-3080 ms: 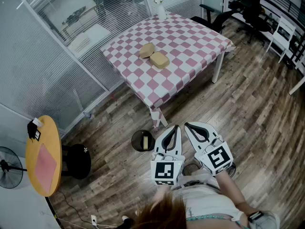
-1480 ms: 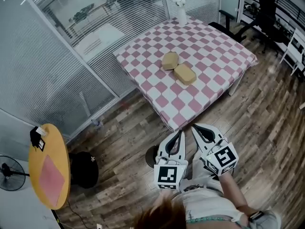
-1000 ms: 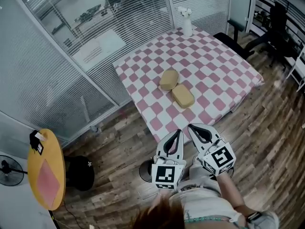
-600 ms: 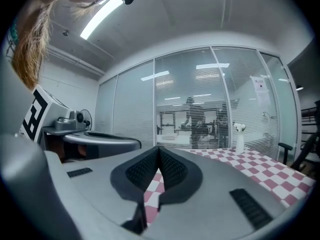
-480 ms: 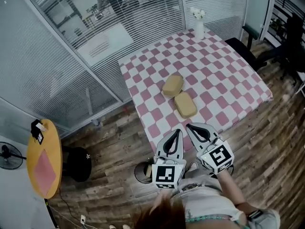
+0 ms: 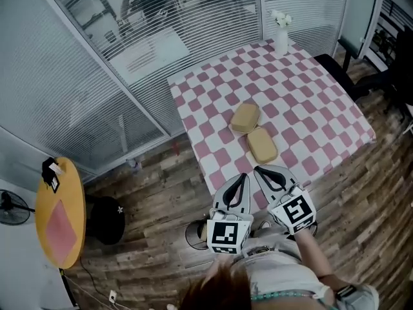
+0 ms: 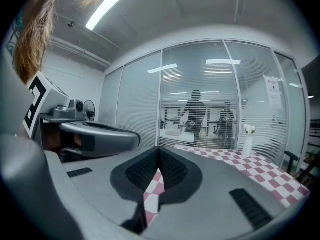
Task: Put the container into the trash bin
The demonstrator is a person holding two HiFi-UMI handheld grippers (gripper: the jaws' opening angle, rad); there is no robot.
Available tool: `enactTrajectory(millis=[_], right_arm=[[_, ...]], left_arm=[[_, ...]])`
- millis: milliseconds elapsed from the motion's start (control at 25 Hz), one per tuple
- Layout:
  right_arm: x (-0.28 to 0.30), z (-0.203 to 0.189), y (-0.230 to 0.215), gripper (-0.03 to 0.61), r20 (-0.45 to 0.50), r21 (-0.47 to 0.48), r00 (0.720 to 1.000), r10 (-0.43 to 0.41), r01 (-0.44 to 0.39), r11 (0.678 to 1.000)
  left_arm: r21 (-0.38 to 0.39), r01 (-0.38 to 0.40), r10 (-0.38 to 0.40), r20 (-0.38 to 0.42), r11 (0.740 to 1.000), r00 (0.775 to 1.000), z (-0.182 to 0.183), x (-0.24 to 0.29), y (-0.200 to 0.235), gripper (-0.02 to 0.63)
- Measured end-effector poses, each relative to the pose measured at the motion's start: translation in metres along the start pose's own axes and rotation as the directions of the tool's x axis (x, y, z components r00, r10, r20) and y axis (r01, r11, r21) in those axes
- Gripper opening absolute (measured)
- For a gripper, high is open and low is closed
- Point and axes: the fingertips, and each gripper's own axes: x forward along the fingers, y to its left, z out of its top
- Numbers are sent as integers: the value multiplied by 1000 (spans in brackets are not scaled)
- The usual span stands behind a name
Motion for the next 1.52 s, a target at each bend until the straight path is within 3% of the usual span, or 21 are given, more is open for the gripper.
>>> enactTrajectory(millis=[400,680,1200,1520], right_arm=[[24,-22,-3,-6,-79,20,991,-104,106,994],[29,-39,-29,-6,-120,14,987,-106,109,994],[59,-64,-90,-6,-173,-12,982,74,-78,997],[78,-128,-95,1,-365,-58,917,160,-194,979]], left_arm=[[31,85,-84,-38,996,996,-14,8,31,5],[9,92,-91,-66,996,994,-24,36,27,5],[-37,-61,58,-78,997,995,-23,110,30,5],[-65,-117,109,-124,991,986,-39,121,44,5]])
